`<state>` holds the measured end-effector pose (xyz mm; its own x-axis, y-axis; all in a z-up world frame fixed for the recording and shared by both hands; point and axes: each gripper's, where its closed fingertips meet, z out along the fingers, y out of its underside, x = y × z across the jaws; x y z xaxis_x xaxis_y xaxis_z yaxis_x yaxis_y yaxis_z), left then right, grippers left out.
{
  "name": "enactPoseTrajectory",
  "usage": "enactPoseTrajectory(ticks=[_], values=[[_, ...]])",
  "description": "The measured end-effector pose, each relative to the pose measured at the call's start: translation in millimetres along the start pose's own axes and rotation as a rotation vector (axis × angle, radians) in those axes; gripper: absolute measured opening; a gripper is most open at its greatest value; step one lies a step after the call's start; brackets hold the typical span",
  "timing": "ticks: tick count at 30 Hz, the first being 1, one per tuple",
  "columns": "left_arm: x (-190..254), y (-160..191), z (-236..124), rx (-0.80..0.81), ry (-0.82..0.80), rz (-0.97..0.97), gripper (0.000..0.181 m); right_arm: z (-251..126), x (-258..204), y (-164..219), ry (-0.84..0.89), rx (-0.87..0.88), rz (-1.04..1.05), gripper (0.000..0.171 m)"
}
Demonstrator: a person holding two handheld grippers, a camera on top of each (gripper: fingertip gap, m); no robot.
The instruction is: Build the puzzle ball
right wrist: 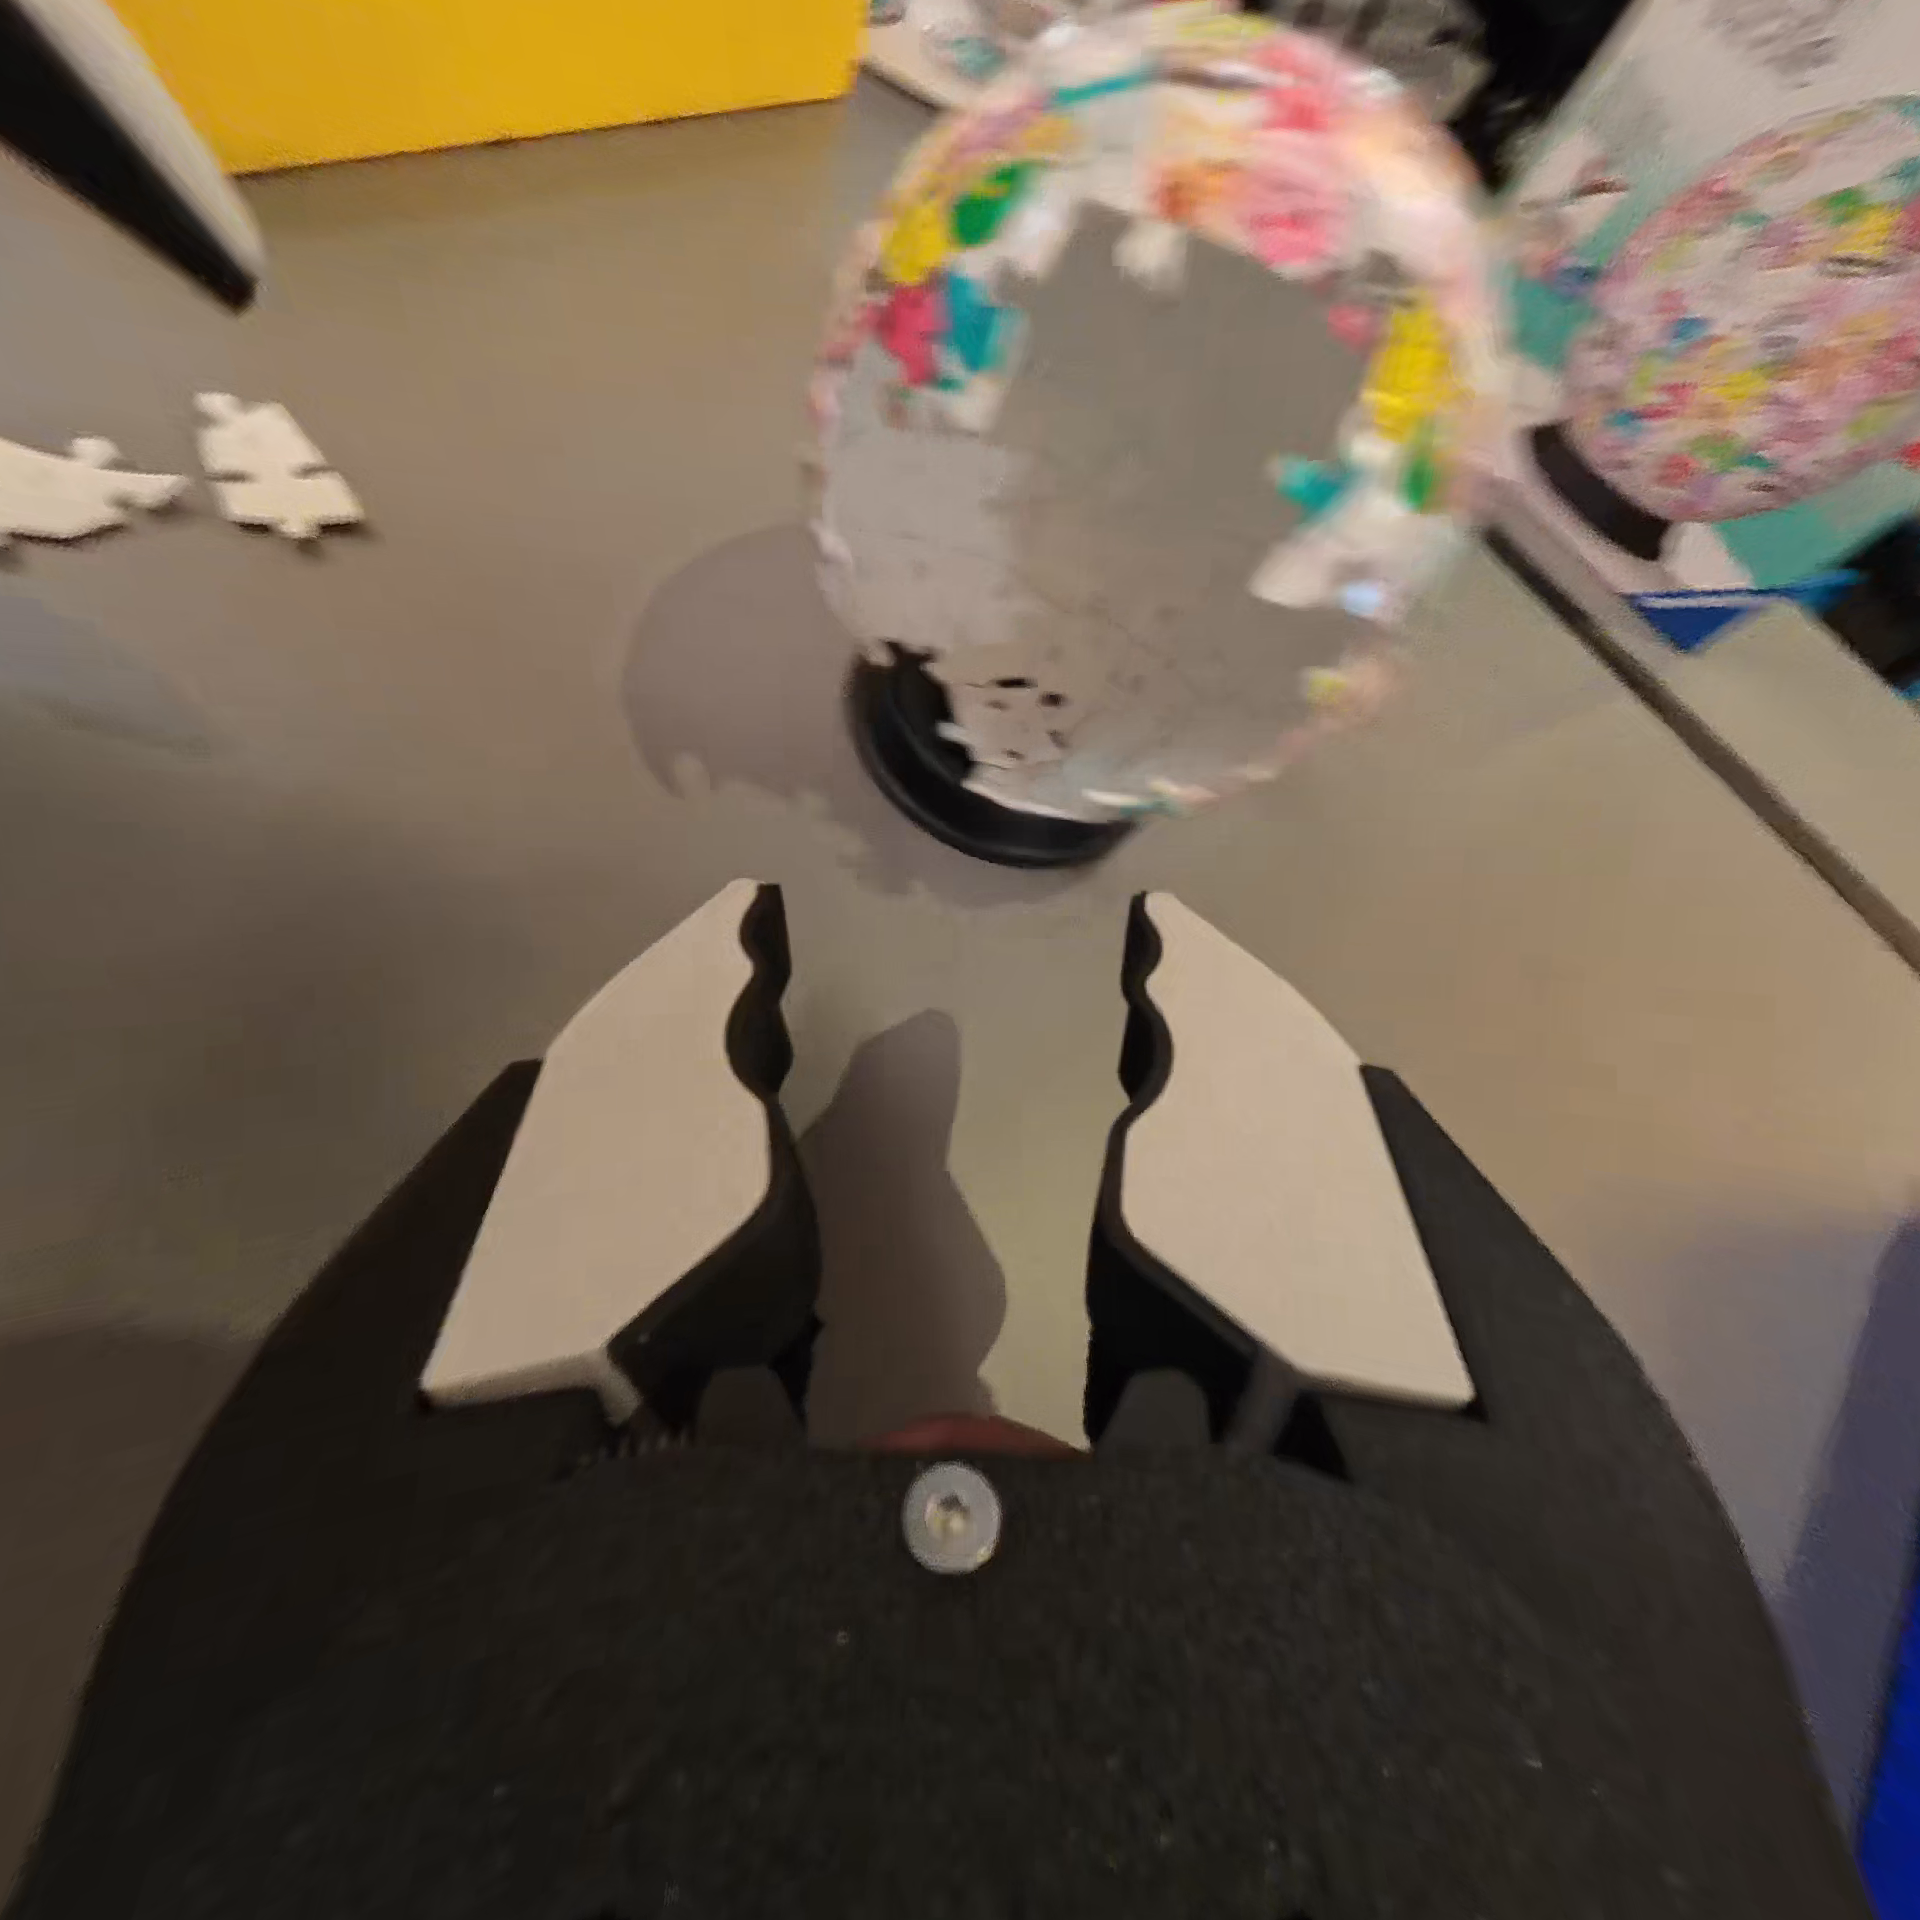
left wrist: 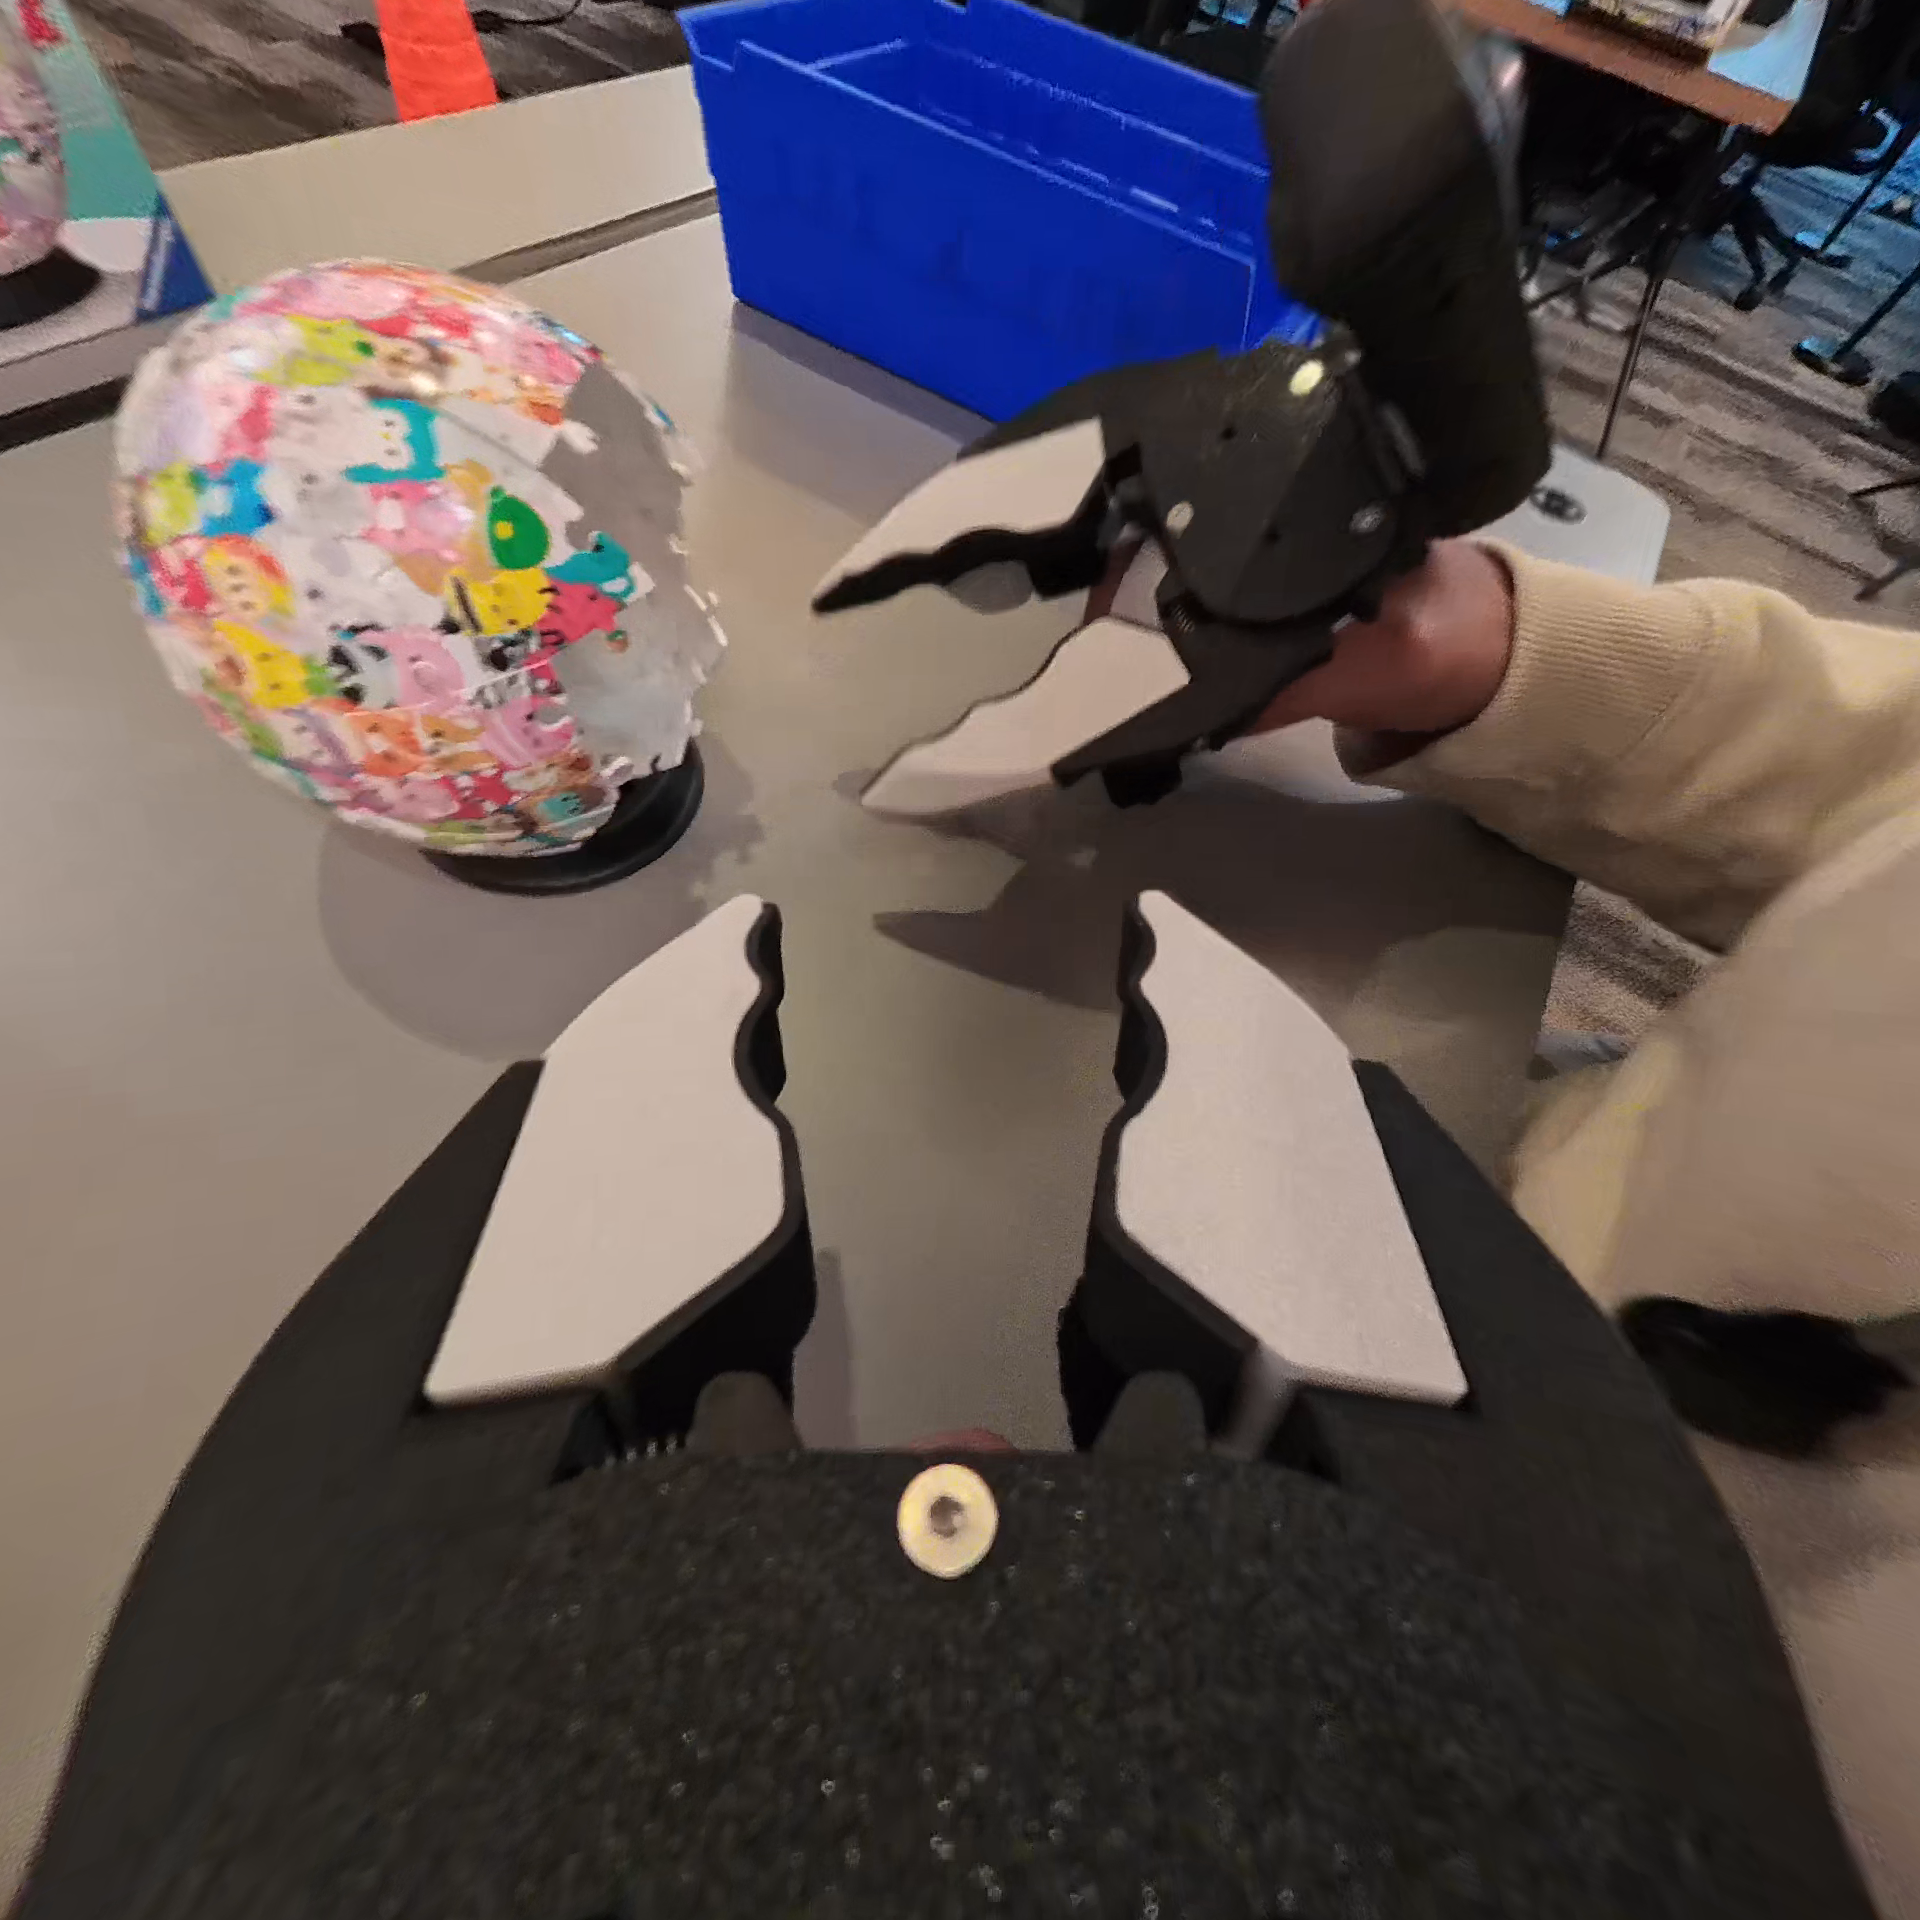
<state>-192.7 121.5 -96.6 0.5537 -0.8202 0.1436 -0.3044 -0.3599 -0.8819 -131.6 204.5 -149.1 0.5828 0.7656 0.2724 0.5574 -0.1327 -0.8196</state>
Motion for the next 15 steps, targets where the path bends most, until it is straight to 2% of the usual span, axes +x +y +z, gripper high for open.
enactPoseTrajectory(ticks=[4, 7, 12, 15], values=[[-2, 19, 50, -0.106, -0.047, 0.093, 0.056, -27, 56, 30, 0.201, -0.030, 0.078, 0.056], [-15, 33, 81, -0.239, -0.152, 0.172, 0.057, -45, 77, 46, 0.267, -0.060, 0.092, 0.050], [-35, 16, 109, -0.345, -0.363, 0.221, 0.075, -61, 89, 42, 0.302, -0.010, 0.102, 0.043], [-37, 5, 120, -0.362, -0.466, 0.204, 0.074, -60, 84, 38, 0.283, 0.010, 0.108, 0.044]])
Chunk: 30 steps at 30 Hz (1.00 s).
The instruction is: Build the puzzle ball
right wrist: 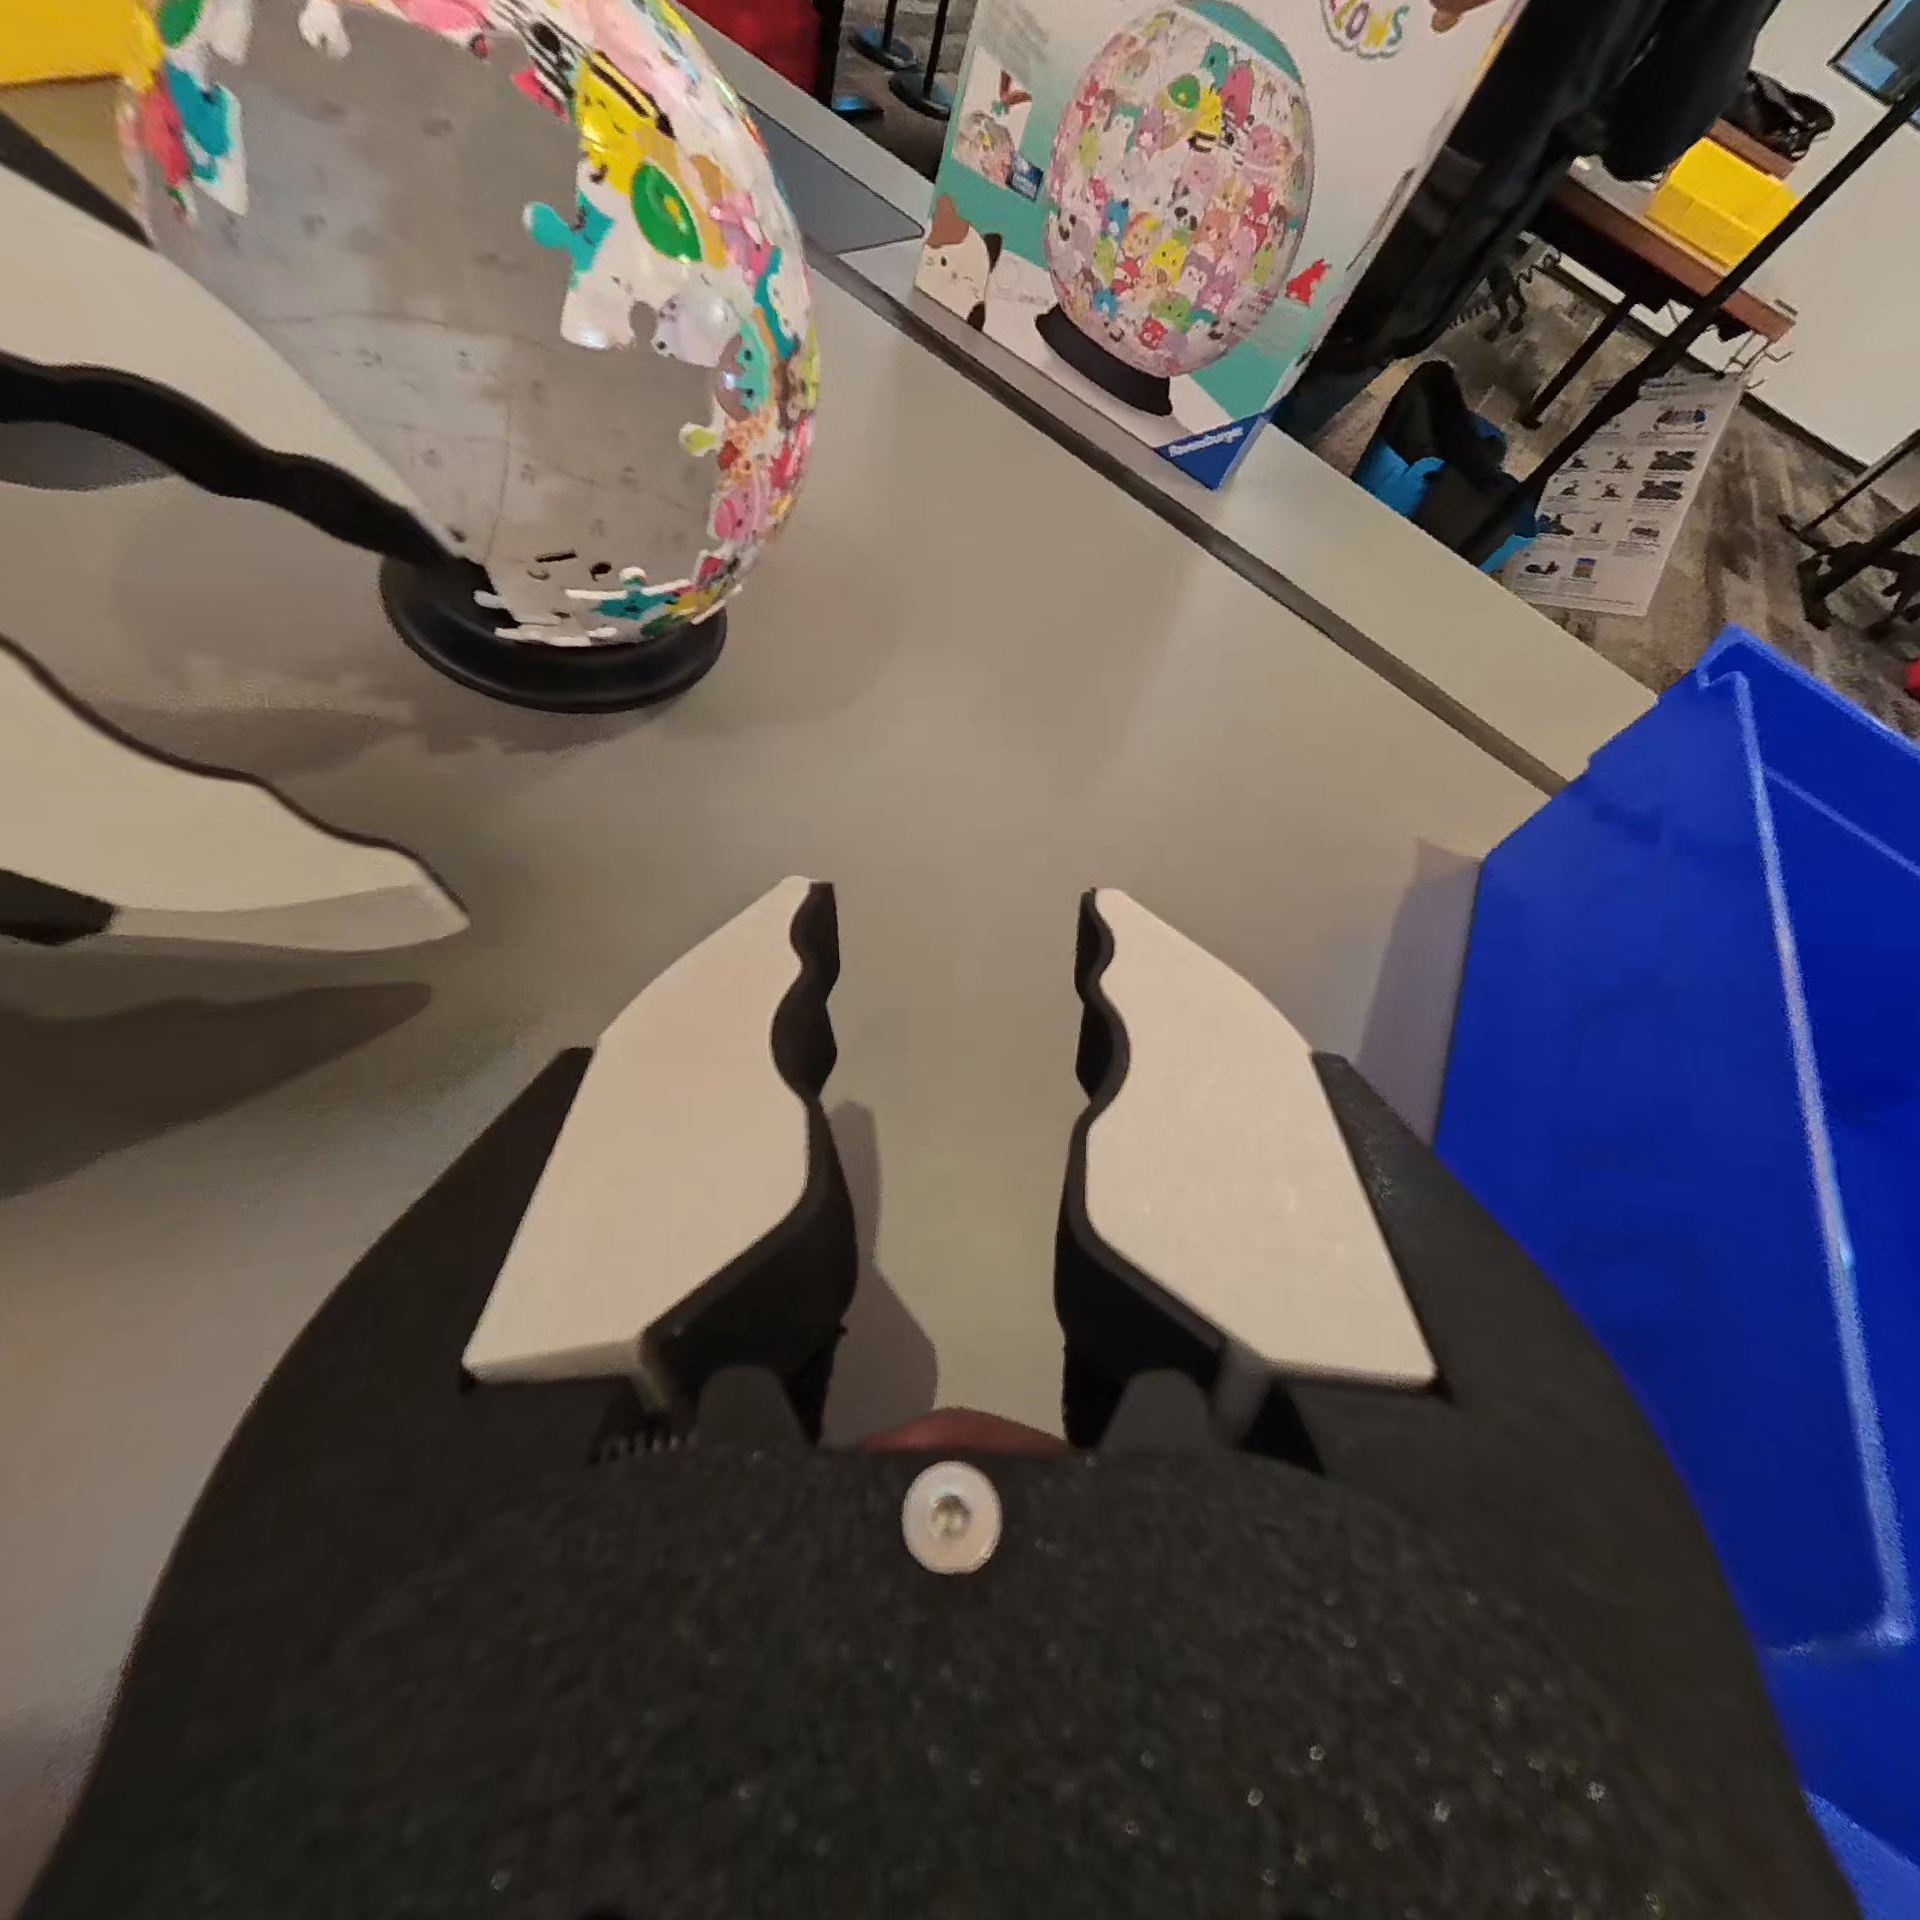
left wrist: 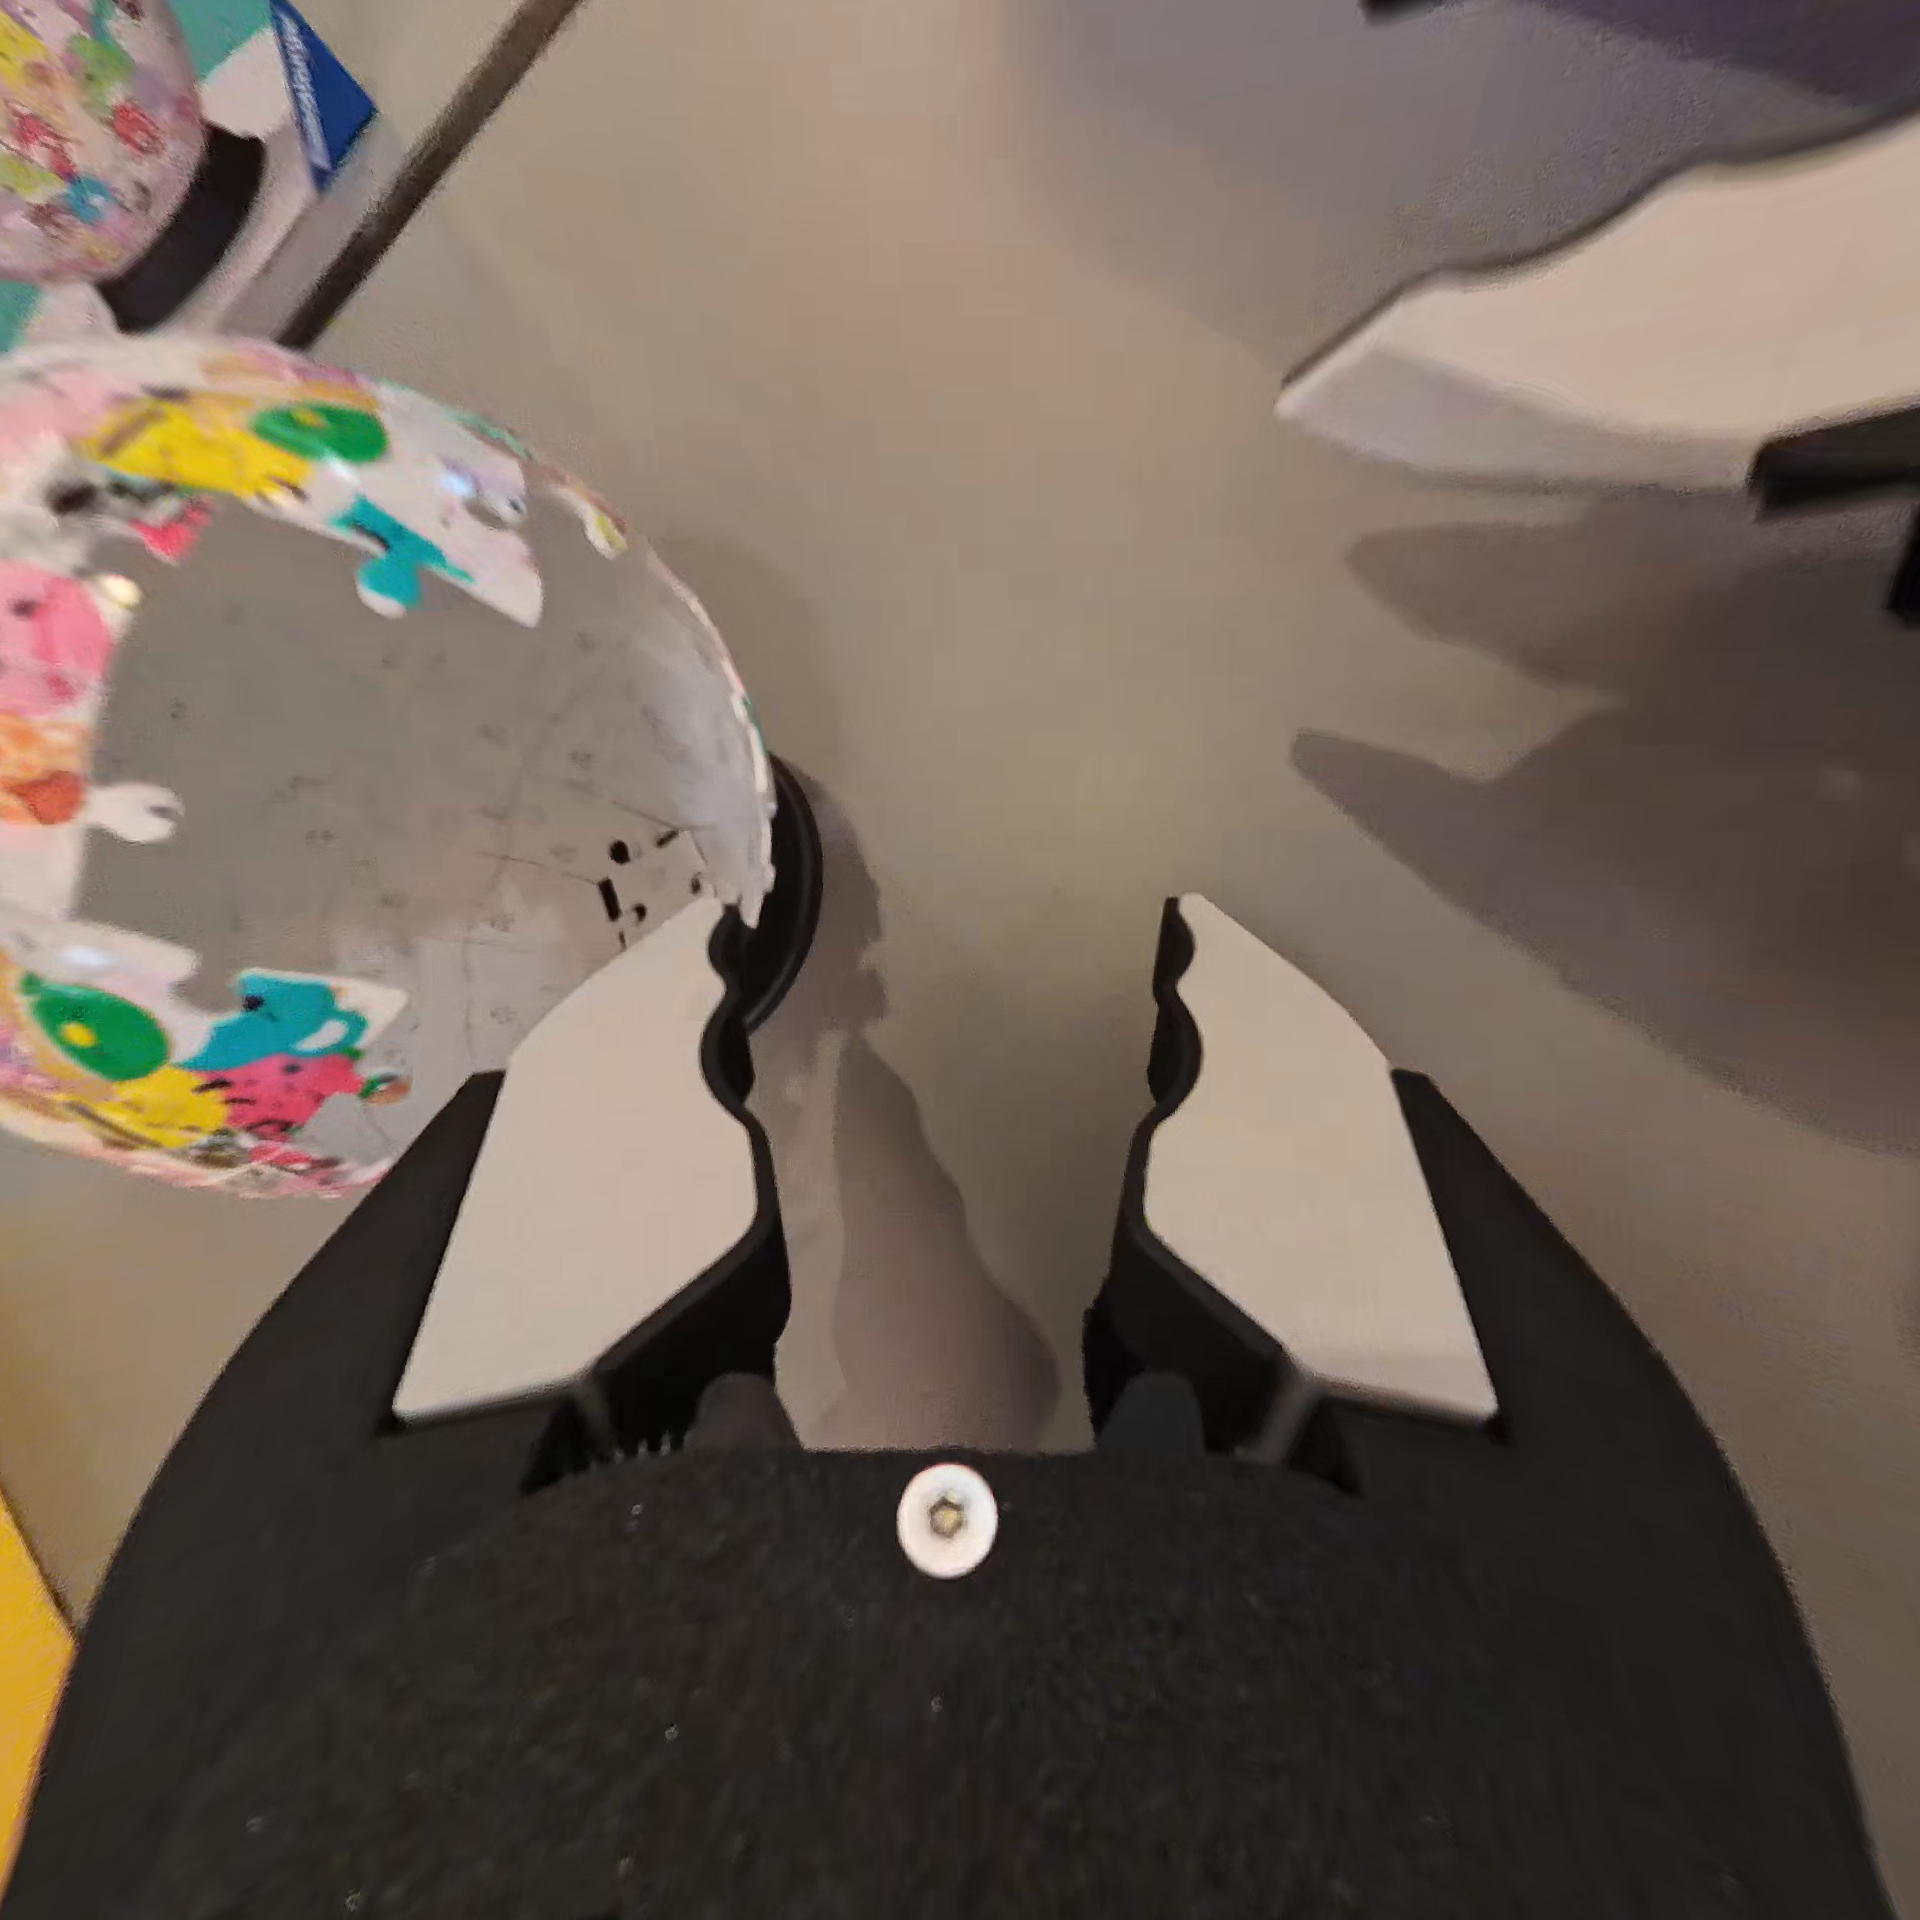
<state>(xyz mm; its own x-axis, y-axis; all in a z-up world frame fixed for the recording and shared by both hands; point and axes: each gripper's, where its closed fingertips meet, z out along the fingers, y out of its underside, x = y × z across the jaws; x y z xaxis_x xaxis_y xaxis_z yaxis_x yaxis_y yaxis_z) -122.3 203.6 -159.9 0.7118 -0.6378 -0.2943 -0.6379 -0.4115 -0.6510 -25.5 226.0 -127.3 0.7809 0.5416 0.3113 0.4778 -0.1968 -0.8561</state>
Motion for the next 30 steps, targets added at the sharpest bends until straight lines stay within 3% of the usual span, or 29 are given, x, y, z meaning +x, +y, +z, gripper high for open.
enactPoseTrajectory(ticks=[4, 7, 10, 12, 14, 17, 18, 19, 20, 22, 23, 25, 30], values=[[3, 4, -27, 0.065, -0.008, -0.028, 0.059, 3, -23, -6, -0.117, 0.040, 0.044, 0.047], [0, 34, -57, 0.082, 0.054, -0.135, 0.059, 5, -64, -12, -0.334, 0.063, 0.053, 0.074], [-10, 65, -87, 0.111, 0.118, -0.249, 0.061, 22, -96, -21, -0.384, 0.035, -0.089, 0.087], [-19, 78, -107, 0.159, 0.129, -0.283, 0.062, 29, -121, -31, -0.471, -0.016, -0.121, 0.082], [-25, 86, -124, 0.214, 0.137, -0.310, 0.061, 21, -143, -53, -0.636, 0.048, 0.046, 0.080], [-28, 96, -143, 0.273, 0.135, -0.312, 0.061, 0, -149, -83, -0.882, 0.207, 0.367, 0.089], [-28, 100, -147, 0.284, 0.121, -0.300, 0.061, -11, -149, -90, -0.964, 0.257, 0.396, 0.076], [-27, 104, -151, 0.296, 0.114, -0.290, 0.061, -15, -144, -93, -0.964, 0.294, 0.403, 0.059], [-24, 107, -155, 0.306, 0.121, -0.284, 0.061, -8, -134, -91, -0.868, 0.285, 0.381, 0.055], [-15, 114, -164, 0.317, 0.143, -0.279, 0.062, 13, -117, -81, -0.642, 0.230, 0.227, 0.074], [-11, 117, -169, 0.325, 0.155, -0.275, 0.062, 18, -118, -80, -0.608, 0.233, 0.125, 0.080], [-2, 123, -180, 0.346, 0.172, -0.256, 0.062, 26, -126, -76, -0.588, 0.204, -0.011, 0.083], [9, 137, -198, 0.363, 0.177, -0.267, 0.064, 40, -141, -60, -0.647, -0.015, -0.044, 0.075]])
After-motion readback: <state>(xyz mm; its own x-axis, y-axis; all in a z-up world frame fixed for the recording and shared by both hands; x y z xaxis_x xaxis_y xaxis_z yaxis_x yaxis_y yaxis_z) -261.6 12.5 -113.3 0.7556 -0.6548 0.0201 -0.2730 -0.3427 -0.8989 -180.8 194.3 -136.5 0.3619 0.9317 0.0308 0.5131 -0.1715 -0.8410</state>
